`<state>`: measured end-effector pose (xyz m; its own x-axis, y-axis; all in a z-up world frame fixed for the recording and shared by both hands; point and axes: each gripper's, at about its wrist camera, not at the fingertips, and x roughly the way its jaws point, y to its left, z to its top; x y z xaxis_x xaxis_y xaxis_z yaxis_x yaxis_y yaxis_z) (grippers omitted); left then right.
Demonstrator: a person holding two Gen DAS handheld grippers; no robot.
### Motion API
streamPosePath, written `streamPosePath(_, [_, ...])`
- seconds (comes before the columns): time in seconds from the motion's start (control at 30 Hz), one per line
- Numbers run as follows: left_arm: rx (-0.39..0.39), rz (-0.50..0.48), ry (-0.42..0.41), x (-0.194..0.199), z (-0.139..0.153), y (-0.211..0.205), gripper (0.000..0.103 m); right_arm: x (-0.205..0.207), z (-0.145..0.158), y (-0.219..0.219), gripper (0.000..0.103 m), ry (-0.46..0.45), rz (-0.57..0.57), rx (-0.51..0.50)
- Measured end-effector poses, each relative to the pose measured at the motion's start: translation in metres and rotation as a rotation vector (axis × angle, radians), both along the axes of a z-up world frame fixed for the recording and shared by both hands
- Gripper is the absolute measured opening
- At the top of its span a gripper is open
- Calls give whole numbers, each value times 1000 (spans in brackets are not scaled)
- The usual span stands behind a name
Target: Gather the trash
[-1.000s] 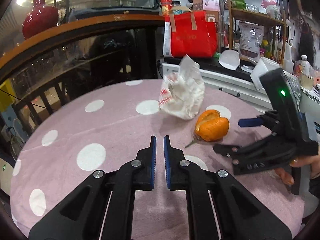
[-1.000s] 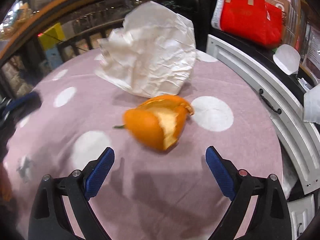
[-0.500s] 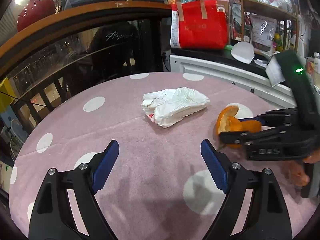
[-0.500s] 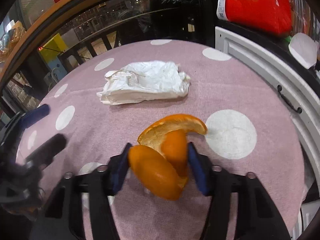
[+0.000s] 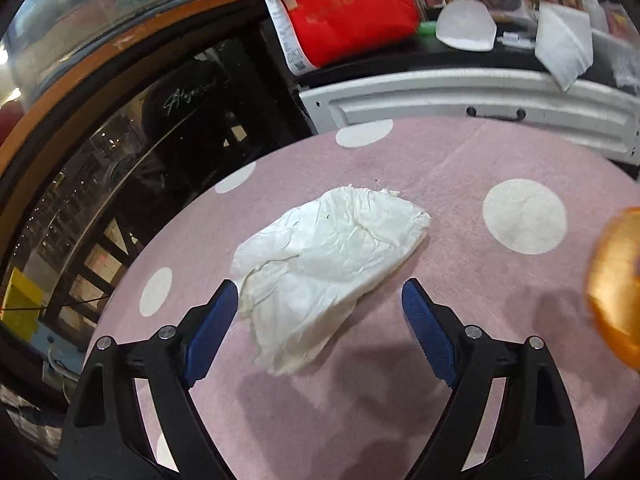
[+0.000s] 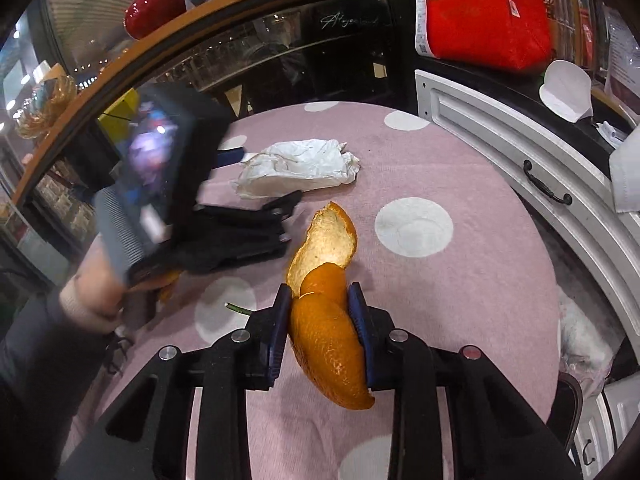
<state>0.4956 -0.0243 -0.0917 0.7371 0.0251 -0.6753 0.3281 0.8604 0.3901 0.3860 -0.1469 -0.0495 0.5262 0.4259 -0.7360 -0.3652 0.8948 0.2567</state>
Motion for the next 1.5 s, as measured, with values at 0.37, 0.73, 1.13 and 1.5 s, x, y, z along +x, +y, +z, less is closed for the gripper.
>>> streamPosePath(0.37, [-58,92,36,0,-2,2,14,-23,5,-23,29,-35,-48,20])
streamPosePath(0.73, [-204,92,-47,-86,41,7,13,-58,4,-41,29,-41,-84,48])
streamPosePath(1.13, [-315,37,-86,-188,67,-10,13,-115,7,-63,29,-66,-116,44])
streamPosePath(1.5, [-382,-29,-88,-253,73,-41,13,-162,3,-94,29,-71,-158,35])
